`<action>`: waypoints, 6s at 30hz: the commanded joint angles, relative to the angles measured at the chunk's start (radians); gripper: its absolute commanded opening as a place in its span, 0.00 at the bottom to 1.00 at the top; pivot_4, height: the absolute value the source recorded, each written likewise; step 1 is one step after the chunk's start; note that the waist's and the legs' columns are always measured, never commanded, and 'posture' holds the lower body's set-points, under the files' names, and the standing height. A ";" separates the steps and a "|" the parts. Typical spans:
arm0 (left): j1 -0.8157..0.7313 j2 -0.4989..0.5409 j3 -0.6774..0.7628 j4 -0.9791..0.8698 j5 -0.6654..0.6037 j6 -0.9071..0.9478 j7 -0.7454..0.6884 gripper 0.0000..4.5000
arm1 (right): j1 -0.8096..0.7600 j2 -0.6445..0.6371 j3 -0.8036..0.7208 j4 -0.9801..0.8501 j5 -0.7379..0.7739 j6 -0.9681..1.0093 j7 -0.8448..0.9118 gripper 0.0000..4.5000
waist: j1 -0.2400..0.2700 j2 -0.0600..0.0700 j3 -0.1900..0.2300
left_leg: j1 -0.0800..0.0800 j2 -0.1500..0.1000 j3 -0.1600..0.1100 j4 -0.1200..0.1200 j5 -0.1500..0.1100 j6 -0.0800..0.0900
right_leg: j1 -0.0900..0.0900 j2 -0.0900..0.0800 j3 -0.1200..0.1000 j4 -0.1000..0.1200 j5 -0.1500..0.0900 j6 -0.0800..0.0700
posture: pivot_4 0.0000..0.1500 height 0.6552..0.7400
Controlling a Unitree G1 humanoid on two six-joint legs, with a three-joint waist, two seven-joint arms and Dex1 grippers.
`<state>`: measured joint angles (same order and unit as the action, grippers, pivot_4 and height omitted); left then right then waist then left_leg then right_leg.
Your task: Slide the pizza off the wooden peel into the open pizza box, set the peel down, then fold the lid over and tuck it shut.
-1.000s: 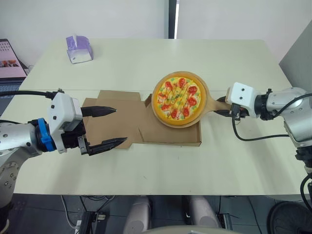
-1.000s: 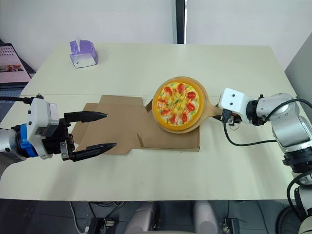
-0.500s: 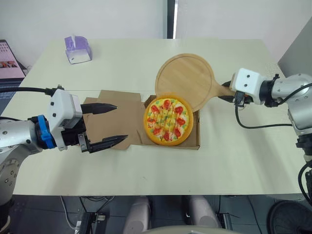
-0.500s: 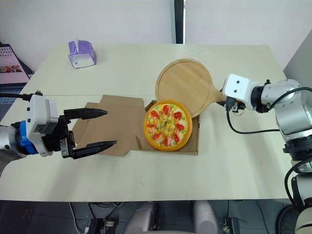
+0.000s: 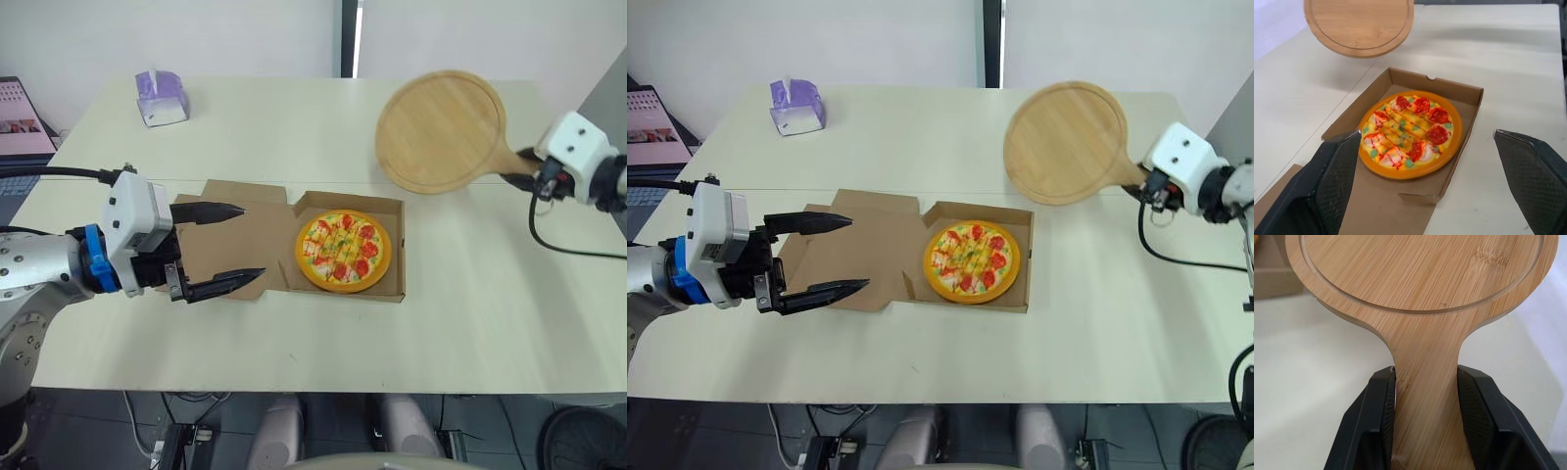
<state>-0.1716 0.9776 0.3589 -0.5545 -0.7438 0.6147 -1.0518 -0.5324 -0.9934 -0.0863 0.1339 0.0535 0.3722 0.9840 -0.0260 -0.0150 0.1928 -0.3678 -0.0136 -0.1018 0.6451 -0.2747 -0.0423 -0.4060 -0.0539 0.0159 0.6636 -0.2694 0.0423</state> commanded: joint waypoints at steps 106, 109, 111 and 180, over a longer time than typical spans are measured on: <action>0.324 -0.608 0.176 0.121 -0.834 -0.086 1.515 0.01 | -0.248 0.363 0.264 -0.121 0.188 0.021 0.112 1.00 | 0.019 -0.003 -0.008 | 0.004 0.007 0.004 0.002 0.000 -0.004 | 0.001 0.008 0.003 -0.003 0.005 -0.005 | 1.00 1.00; 0.332 -0.576 0.187 0.109 -0.825 -0.086 1.498 0.01 | -0.280 0.387 0.280 -0.038 0.122 -0.021 0.065 1.00 | 0.020 -0.003 -0.008 | 0.003 0.007 0.004 0.001 0.000 -0.004 | 0.001 0.009 0.003 -0.003 0.005 -0.005 | 1.00 1.00; 0.334 -0.544 0.187 0.108 -0.799 -0.078 1.473 0.00 | -0.308 0.404 0.297 0.031 0.066 -0.068 0.024 0.91 | 0.018 -0.003 -0.008 | 0.003 0.007 0.004 0.001 0.000 -0.004 | 0.001 0.008 0.003 -0.003 0.005 -0.005 | 1.00 1.00; -0.652 -0.382 -0.229 1.011 0.410 -0.577 0.064 0.00 | -0.284 0.588 -0.015 -0.122 0.300 0.385 -0.304 0.80 | -0.006 -0.004 -0.005 | -0.001 0.007 -0.004 0.001 0.001 -0.005 | -0.002 0.011 -0.001 0.001 0.006 -0.006 | 1.00 1.00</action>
<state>-0.8164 0.5865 0.0921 0.4994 -0.3137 0.0430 -1.0015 -0.7804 -0.4065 -0.0946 0.0285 0.3286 0.7566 0.6761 -0.0323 -0.0195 0.1874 -0.3687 -0.0065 -0.1055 0.6463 -0.2741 -0.0468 -0.4082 -0.0428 0.0150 0.6644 -0.2635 0.0367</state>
